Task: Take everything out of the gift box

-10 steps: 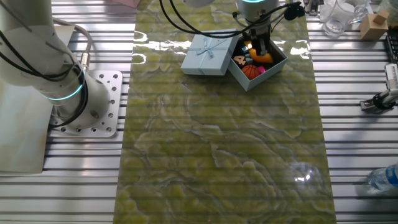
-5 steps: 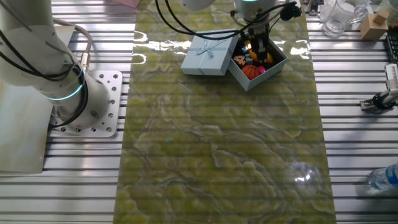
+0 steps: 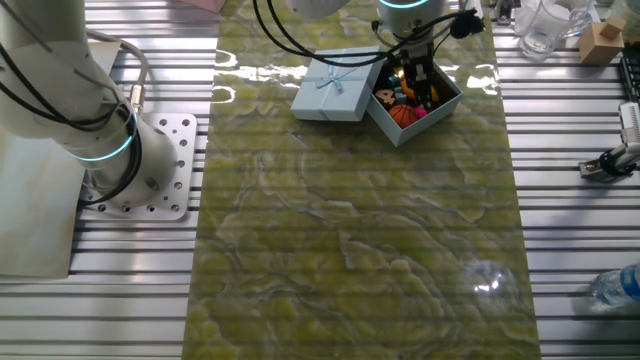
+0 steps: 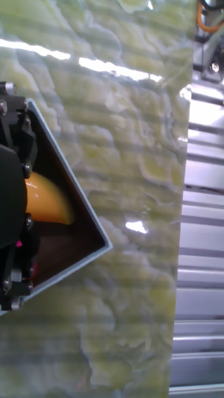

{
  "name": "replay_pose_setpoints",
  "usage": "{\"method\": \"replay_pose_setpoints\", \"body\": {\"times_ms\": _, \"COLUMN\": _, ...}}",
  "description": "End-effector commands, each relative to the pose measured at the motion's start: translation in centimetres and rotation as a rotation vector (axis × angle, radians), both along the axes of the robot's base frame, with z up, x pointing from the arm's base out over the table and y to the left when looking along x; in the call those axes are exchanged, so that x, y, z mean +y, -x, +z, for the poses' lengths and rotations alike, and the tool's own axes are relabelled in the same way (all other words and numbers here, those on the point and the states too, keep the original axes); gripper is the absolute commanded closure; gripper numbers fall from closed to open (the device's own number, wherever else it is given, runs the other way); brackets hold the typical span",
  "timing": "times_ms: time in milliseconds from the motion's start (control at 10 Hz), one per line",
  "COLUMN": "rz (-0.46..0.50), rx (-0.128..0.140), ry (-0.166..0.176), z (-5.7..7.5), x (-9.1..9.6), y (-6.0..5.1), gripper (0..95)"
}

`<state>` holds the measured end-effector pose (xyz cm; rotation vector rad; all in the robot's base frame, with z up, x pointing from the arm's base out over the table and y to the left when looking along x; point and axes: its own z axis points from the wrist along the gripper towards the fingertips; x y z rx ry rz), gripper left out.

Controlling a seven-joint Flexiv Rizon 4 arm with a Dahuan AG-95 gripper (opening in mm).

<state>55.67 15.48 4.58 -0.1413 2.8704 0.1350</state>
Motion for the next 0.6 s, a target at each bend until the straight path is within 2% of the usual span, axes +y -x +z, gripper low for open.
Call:
{"method": "replay_pose_setpoints", "body": {"times_ms": 100, "rz": -0.012, "rx": -0.028, "ry": -0.021, "z": -0.6, "x": 0.0, "y": -0.5, "gripper": 19.0}}
{"method": "replay_pose_setpoints", "body": {"times_ms": 400, "rz": -0.004, "rx": -0.04, "ry": -0.036, "z": -1.0, "x": 0.5, "y": -0.3, "gripper": 19.0}}
{"method": "replay_pose_setpoints", "body": {"times_ms": 600, "rz": -0.002, "rx": -0.034, "ry": -0.035, "z": -1.4, "x": 1.0, "y": -0.1, "gripper": 19.0}}
